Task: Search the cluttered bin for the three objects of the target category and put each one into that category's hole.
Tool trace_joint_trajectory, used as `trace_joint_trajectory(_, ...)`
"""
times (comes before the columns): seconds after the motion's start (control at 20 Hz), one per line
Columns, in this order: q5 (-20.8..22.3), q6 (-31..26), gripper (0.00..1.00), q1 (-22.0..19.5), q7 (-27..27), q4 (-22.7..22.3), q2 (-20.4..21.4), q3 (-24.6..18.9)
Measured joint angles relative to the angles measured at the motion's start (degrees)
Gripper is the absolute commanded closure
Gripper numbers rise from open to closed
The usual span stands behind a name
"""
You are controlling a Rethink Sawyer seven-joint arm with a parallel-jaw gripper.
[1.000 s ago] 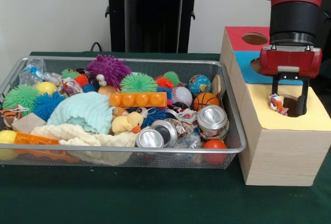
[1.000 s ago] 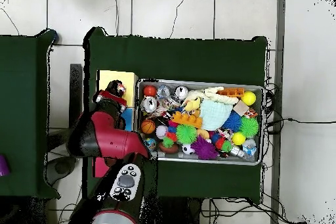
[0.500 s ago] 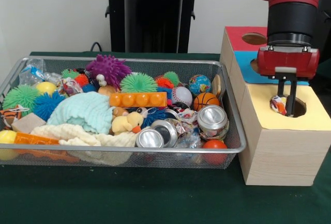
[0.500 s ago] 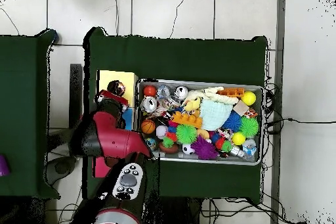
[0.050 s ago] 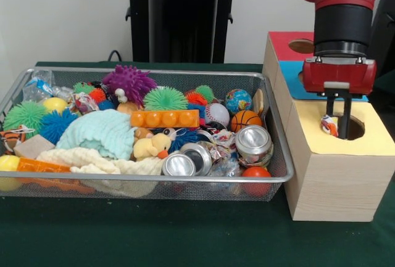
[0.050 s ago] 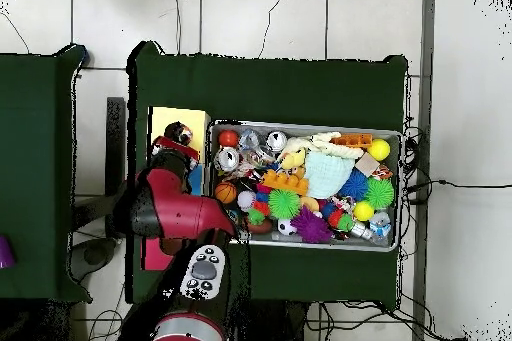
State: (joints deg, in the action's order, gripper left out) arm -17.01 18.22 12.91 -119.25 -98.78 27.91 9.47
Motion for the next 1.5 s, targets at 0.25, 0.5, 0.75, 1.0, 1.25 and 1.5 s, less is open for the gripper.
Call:
trace_joint_trajectory(0.25, 0.0, 0.0, 0.0, 0.1, 0.0, 0.1, 0.2, -0.4)
trace_joint_trajectory(0.5, 0.0, 0.0, 0.0, 0.1, 0.0, 0.1, 0.2, -0.4)
trace_joint_trajectory(0.75, 0.3, 0.0, 0.0, 0.0, 0.0, 0.1, 0.2, -0.5)
trace_joint_trajectory(1.0, 1.0, 0.0, 1.0, -0.3, 0.0, 0.1, 0.2, -0.7)
trace_joint_trajectory(1.25, 1.0, 0.0, 1.0, -0.4, 0.0, 0.1, -0.1, -0.7)
trace_joint_trajectory(1.5, 1.0, -0.3, 1.0, -0.8, 0.0, 0.4, -0.9, -0.7)
